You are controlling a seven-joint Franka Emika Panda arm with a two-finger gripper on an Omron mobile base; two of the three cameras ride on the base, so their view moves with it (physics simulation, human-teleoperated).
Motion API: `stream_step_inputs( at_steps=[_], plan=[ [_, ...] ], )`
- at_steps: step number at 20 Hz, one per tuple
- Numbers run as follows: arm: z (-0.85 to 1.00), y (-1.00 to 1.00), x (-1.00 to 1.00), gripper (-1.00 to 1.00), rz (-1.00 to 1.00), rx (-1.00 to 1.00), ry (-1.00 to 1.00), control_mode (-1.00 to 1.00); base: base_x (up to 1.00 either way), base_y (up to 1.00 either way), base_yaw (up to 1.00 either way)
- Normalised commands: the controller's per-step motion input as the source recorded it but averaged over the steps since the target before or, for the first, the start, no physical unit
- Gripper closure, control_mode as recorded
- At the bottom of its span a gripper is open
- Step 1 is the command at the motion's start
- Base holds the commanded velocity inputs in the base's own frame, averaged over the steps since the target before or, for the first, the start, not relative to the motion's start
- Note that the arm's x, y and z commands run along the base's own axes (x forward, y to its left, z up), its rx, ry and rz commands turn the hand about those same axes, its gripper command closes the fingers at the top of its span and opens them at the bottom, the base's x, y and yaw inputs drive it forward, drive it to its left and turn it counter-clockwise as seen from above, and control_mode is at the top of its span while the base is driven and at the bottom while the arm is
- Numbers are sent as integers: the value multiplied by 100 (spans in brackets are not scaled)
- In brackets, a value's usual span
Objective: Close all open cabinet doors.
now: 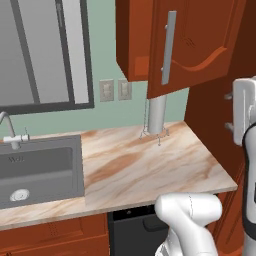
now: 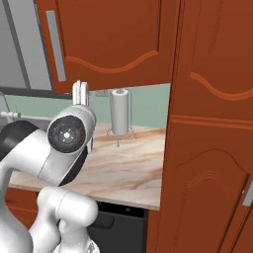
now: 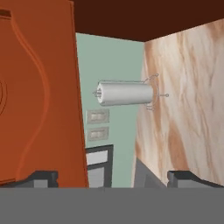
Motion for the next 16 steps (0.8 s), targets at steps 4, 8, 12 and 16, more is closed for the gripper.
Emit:
stream_step_inputs(
  at_steps=[4, 8, 12, 16],
  plan=[
    [26, 4, 22, -100, 9, 0, 7, -100, 0, 0, 0],
    [23, 13, 31, -100, 10, 0, 0, -100, 0, 0, 0],
    [17, 23, 40, -100, 5, 0, 0, -100, 0, 0, 0],
    [9, 27, 41, -100, 3, 0, -3, -100, 0, 0, 0]
  ],
)
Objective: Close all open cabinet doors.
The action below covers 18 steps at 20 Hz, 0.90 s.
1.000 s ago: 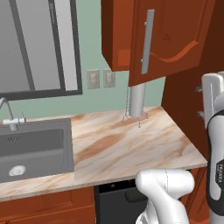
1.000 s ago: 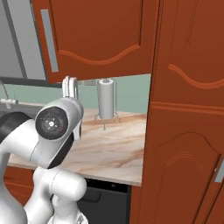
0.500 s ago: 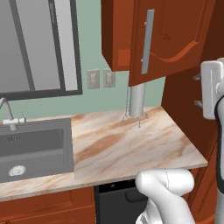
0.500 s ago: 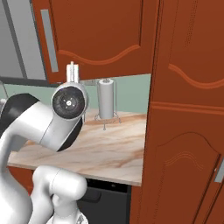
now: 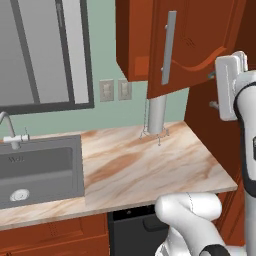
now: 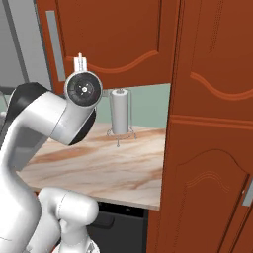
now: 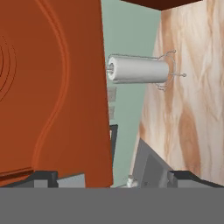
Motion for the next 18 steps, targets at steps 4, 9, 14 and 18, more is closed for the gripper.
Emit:
stream_step_inputs(
  at_steps=[4, 9, 14, 18],
  plan=[
    [2, 26, 48, -100, 1, 0, -1, -100, 0, 0, 0],
    [3, 12, 51, -100, 1, 0, 0, -100, 0, 0, 0],
    [2, 4, 57, -100, 1, 0, 0, -100, 0, 0, 0],
    [0, 1, 51, -100, 2, 0, 0, -100, 0, 0, 0]
  ],
)
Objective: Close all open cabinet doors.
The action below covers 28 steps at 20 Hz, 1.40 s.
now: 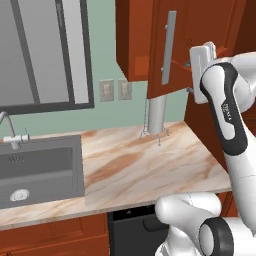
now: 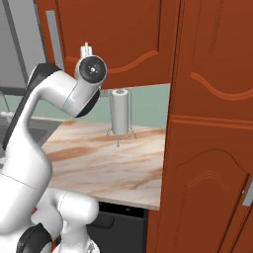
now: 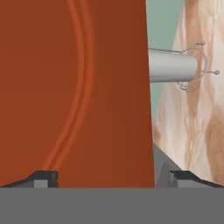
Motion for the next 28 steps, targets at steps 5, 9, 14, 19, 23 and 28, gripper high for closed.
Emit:
stream_step_inputs(
  at_steps=[5, 9, 14, 19, 23, 28],
  plan=[
    [0, 3, 50, -100, 3, 0, 0, -100, 0, 0, 0],
    [0, 11, 55, -100, 1, 0, 0, -100, 0, 0, 0],
    [-1, 13, 57, -100, 1, 0, 0, -100, 0, 0, 0],
    [-8, 10, 56, -100, 0, 0, 0, -100, 0, 0, 0],
    [-13, 6, 36, -100, 0, 0, 0, -100, 0, 0, 0],
    [-10, 0, 22, -100, 0, 0, 0, -100, 0, 0, 0]
  ],
)
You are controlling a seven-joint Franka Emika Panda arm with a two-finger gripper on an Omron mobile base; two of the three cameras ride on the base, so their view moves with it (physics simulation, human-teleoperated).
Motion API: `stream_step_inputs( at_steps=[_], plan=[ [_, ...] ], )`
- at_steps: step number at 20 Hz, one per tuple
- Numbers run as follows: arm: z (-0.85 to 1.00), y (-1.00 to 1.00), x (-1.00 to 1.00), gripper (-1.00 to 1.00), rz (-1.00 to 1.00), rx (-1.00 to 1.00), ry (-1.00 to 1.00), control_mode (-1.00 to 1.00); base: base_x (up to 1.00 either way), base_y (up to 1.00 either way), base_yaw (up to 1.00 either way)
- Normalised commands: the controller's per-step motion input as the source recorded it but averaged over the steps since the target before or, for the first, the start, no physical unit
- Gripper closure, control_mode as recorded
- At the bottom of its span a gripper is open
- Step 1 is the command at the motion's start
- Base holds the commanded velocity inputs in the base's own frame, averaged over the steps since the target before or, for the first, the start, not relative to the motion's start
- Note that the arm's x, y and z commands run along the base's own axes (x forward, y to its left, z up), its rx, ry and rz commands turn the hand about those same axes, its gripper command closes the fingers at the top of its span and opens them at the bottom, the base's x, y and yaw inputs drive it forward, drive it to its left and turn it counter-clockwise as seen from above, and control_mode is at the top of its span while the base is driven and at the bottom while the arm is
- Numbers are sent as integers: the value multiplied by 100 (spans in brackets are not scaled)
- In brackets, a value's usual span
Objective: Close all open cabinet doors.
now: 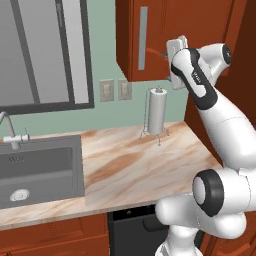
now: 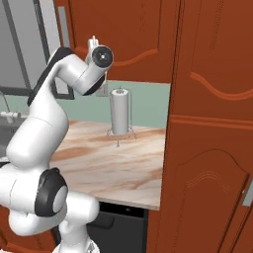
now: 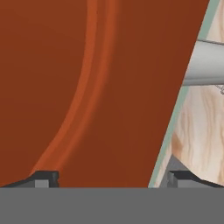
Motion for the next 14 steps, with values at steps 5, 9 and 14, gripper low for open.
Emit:
stream_step_inputs(
  at_steps=[5, 9, 14],
  plan=[
    [-10, 0, 16, -100, -1, 0, 0, -100, 0, 0, 0],
    [-6, 0, 24, -100, -2, 0, 4, -100, 0, 0, 0],
    [-12, 1, 42, -100, -7, -1, 5, -100, 0, 0, 0]
  ],
)
